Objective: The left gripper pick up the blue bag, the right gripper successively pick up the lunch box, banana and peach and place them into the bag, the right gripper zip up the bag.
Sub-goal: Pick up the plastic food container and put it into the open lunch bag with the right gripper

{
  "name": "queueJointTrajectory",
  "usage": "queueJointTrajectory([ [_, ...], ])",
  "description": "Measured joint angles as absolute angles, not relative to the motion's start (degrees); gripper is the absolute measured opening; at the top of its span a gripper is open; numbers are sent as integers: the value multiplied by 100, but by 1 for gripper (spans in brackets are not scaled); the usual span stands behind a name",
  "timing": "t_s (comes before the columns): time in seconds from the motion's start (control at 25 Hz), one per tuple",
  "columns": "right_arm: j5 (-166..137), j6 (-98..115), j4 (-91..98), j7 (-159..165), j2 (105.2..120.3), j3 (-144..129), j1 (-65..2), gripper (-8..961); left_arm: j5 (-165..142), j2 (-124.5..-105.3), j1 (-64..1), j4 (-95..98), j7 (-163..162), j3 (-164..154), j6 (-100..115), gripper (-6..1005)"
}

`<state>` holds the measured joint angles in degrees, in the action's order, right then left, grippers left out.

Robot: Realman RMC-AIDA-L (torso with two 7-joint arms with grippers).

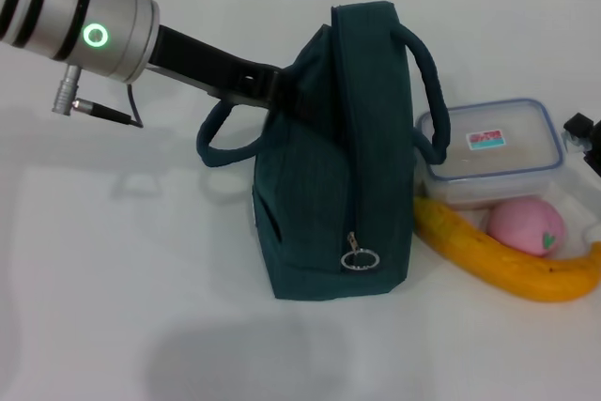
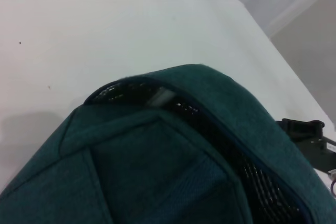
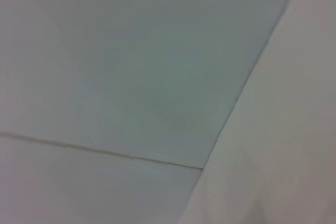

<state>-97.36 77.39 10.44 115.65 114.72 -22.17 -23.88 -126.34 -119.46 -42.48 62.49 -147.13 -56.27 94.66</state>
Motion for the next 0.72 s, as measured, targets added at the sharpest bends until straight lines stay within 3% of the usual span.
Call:
queueJointTrajectory([
  [0.72,-8365,8329,339,12651,11537,-2224,-2110,93,-12482,-11944,-4227,6259,-14664,-5645,9466,50],
])
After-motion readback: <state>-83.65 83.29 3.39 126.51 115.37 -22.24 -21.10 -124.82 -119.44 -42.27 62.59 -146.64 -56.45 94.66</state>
